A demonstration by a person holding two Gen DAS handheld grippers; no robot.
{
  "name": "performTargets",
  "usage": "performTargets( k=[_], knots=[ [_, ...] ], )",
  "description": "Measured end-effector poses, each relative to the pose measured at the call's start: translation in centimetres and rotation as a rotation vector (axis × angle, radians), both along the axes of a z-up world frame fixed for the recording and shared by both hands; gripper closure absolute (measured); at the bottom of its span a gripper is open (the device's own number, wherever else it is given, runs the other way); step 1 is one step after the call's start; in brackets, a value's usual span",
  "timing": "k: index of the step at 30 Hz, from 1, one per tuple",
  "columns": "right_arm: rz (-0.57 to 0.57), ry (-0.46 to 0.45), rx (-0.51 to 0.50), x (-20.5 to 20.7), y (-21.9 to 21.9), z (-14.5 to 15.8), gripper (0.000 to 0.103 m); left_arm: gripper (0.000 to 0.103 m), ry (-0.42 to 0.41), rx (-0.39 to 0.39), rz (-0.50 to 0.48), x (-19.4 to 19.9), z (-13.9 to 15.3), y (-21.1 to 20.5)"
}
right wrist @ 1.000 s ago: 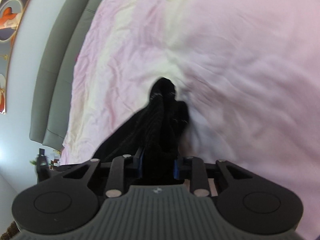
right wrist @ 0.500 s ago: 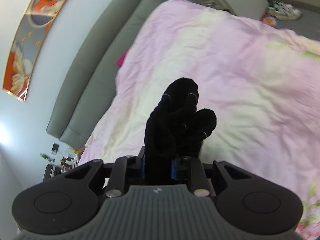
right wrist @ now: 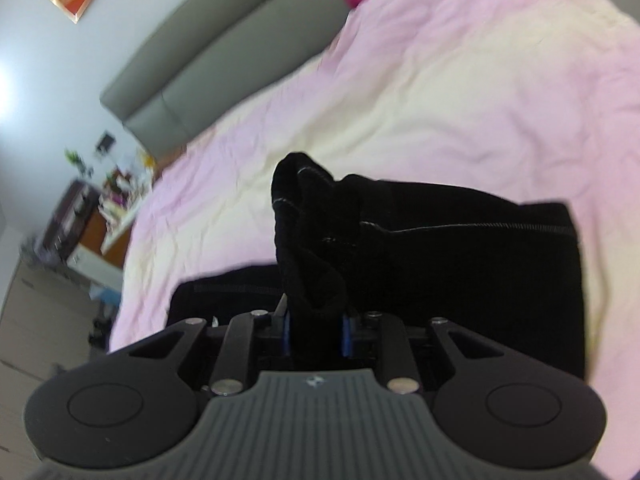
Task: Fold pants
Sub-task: 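Fold the held cuff over onto the pants with the right gripper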
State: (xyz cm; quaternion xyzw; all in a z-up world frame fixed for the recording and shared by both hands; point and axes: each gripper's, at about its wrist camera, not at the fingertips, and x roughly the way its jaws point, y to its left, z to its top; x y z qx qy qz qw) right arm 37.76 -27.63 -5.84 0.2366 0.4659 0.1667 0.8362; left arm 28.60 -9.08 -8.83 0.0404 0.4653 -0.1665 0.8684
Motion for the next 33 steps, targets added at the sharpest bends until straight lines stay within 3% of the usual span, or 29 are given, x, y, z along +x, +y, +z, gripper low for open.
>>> performTargets(
  k=[6,9,12,15,17,22,25,28,29,32,33],
  knots=[
    [0.079,0.116,-0.104,0.4,9.3,-10.2,0.088,0.073,0.015,-0.058,0.083,-0.8,-0.8,5.1],
    [0.127,0.122,-0.167,-0.5,11.7,-13.4,0.083,0.073,0.021,-0.109,0.111,-0.8,-1.2,6.6],
    [0.169,0.096,-0.166,-1.6,12.7,-13.4,0.066,0.073,0.026,-0.128,0.137,-0.8,-1.6,7.3],
    [0.170,0.074,-0.087,-3.1,11.9,-11.7,0.060,0.072,0.027,-0.147,0.151,-0.9,-2.1,7.5],
    [0.134,0.041,-0.088,-3.7,11.0,-10.7,0.060,0.071,0.026,-0.158,0.158,-1.2,-2.7,7.6],
    [0.117,0.018,-0.341,-0.9,11.7,-11.3,0.057,0.071,0.033,-0.182,0.178,-1.9,-3.3,7.5],
    [0.158,0.161,-0.362,0.5,13.1,-14.5,0.055,0.071,0.049,-0.202,0.190,-2.5,-3.5,7.6],
    [0.134,0.173,-0.392,-0.6,13.2,-16.8,0.067,0.071,0.065,-0.222,0.185,-2.5,-3.6,7.7],
    [0.120,0.162,-0.356,-1.1,12.6,-17.1,0.070,0.071,0.066,-0.233,0.181,-2.4,-3.7,7.7],
    [0.095,0.147,-0.232,-1.9,10.9,-16.6,0.097,0.071,0.061,-0.277,0.189,-1.8,-3.9,7.7],
    [0.092,0.141,-0.164,-2.1,10.3,-16.2,0.101,0.071,0.061,-0.294,0.195,-1.6,-3.9,7.6]
  ],
)
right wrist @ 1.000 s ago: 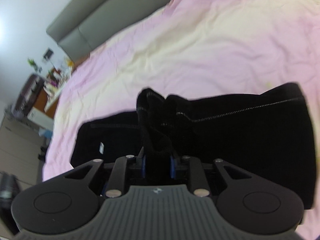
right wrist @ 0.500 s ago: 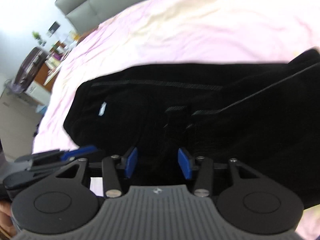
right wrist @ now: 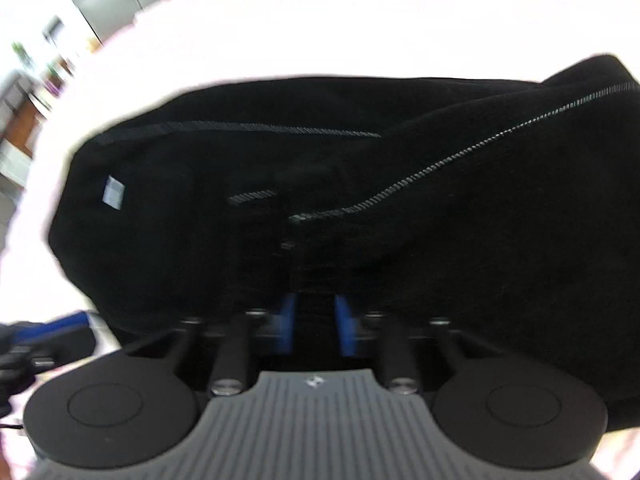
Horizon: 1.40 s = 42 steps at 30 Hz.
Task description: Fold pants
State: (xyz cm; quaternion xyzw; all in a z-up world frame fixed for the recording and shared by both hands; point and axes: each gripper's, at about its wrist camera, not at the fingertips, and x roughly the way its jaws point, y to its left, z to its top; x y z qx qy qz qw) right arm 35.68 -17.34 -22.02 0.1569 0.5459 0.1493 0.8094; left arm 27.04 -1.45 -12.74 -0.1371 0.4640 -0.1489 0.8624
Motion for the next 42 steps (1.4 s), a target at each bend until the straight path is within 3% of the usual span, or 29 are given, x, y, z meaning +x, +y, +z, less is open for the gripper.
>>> performTargets(
  k=[6,9,11,12,15,20,21,22,24,27,29,31,34,39,42],
  knots=[
    [0.046,-0.036,0.133,0.7,1.2,2.8,0.102,0.066,0.002,-0.044,0.029,1.4,0.4,-0.3],
    [0.061,-0.029,0.119,1.6,2.2,1.6,0.103,0.065,0.007,-0.044,0.040,1.9,0.3,-0.3],
    [0.054,0.066,0.219,1.4,2.6,-0.7,0.103,0.063,0.031,-0.060,0.053,2.5,-0.1,-0.4],
    [0.056,0.088,0.196,1.4,3.2,-1.6,0.103,0.063,0.046,-0.064,0.059,2.8,-0.2,-0.6],
    [0.081,0.063,0.179,0.5,3.5,-2.0,0.103,0.058,0.037,-0.059,0.050,3.2,-0.1,-1.0],
    [0.103,-0.105,0.099,-0.3,2.1,1.9,0.101,0.056,0.030,-0.043,0.064,3.9,-0.5,-1.7],
    [0.106,-0.133,0.052,-0.2,2.1,2.4,0.089,0.056,0.027,-0.035,0.068,3.8,-0.6,-1.9],
    [0.110,-0.152,0.002,0.1,2.2,2.7,0.069,0.056,0.024,-0.031,0.068,3.8,-0.6,-2.1],
    [0.114,-0.144,-0.070,1.0,2.7,2.3,0.063,0.056,0.022,-0.025,0.066,3.6,-0.6,-2.3],
    [0.108,-0.081,-0.086,2.0,3.5,-0.4,0.055,0.056,0.018,0.012,0.061,3.3,-0.4,-2.3],
    [0.106,-0.068,-0.115,2.5,4.3,-2.3,0.055,0.056,0.023,0.036,0.055,3.1,-0.3,-2.2],
    [0.078,-0.081,-0.131,2.5,4.4,-3.5,0.072,0.056,0.019,0.043,0.040,2.9,-0.2,-2.1],
    [0.027,-0.057,-0.032,2.4,2.4,-3.3,0.080,0.056,0.005,0.028,0.006,3.1,-0.4,-2.2],
    [0.055,-0.105,0.101,2.2,2.4,0.7,0.083,0.053,-0.017,-0.050,-0.002,3.6,-0.6,-2.0],
    [0.097,-0.085,0.094,3.0,4.0,0.7,0.083,0.054,0.006,-0.045,0.038,3.7,-0.7,-1.5]
  ],
)
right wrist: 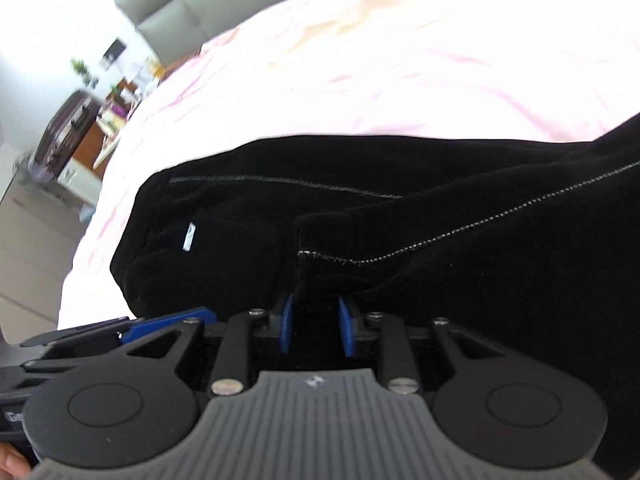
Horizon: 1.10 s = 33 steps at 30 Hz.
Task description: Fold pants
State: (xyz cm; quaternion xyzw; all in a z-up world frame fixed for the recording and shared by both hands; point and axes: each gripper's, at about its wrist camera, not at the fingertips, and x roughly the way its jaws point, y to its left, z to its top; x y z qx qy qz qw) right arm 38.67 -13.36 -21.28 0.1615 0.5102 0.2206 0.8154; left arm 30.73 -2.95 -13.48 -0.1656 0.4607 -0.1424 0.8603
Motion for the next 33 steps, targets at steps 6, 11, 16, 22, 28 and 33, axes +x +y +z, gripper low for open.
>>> performTargets(
  k=[6,11,16,22,28,33],
  knots=[
    [-0.024,0.048,-0.018,0.6,0.3,-3.0,0.067,0.047,0.042,-0.046,0.012,0.5,-0.8,0.6],
    [0.033,0.018,-0.027,-1.0,-1.9,-0.2,0.054,0.033,0.058,-0.140,0.019,1.7,-1.6,-0.1],
    [0.045,-0.065,-0.078,-2.2,-2.9,2.4,0.052,0.026,0.068,-0.111,-0.006,2.7,-3.0,-2.2],
    [-0.021,-0.131,-0.247,-6.0,-10.5,4.3,0.052,0.041,0.069,0.010,-0.012,4.1,-5.9,-4.7],
    [-0.170,-0.120,-0.311,-7.8,-17.8,4.6,0.052,0.077,-0.018,0.080,-0.045,3.5,-5.3,-5.6],
    [-0.205,-0.119,-0.315,-7.7,-19.6,4.3,0.052,0.078,-0.007,0.149,-0.079,4.2,-4.1,-6.7]
  ],
)
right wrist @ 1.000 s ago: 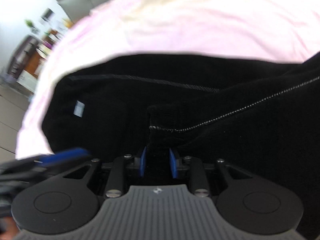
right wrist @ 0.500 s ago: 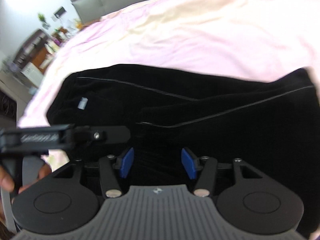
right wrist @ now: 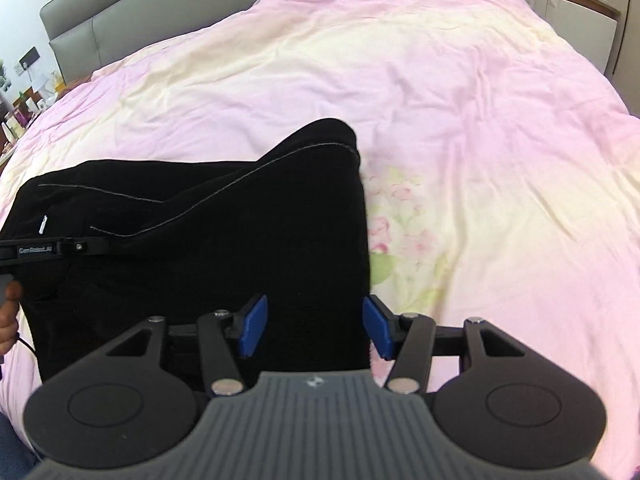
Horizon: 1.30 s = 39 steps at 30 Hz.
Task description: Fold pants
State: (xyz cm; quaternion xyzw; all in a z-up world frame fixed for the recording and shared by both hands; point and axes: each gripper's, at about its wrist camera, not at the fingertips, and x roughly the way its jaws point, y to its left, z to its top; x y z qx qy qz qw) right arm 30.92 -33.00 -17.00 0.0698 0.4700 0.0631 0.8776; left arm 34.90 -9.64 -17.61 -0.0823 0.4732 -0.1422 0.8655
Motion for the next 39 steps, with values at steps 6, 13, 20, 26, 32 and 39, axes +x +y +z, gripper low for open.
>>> performTargets(
  k=[6,13,20,26,32,39],
  knots=[
    [0.015,-0.055,0.021,-1.5,-1.2,0.7,0.052,0.057,0.105,-0.084,0.051,0.1,-1.3,1.7],
    [0.026,-0.060,0.024,-2.2,-0.9,-0.1,0.052,0.051,0.055,-0.120,0.024,1.4,-1.9,1.6],
    [0.013,-0.048,0.010,-2.1,-1.4,-0.3,0.052,0.074,0.012,-0.110,0.028,1.9,-1.3,0.7],
    [0.010,-0.072,0.004,-1.5,-1.8,0.8,0.054,0.076,-0.215,-0.060,-0.163,2.4,6.6,-3.4],
    [-0.005,-0.133,0.001,1.7,-2.0,2.3,0.080,0.076,-0.108,-0.038,-0.151,6.9,5.8,-3.8],
    [-0.008,-0.103,-0.024,9.5,-1.5,-0.8,0.087,0.075,0.037,-0.051,-0.044,7.9,-0.9,0.0]
  ],
)
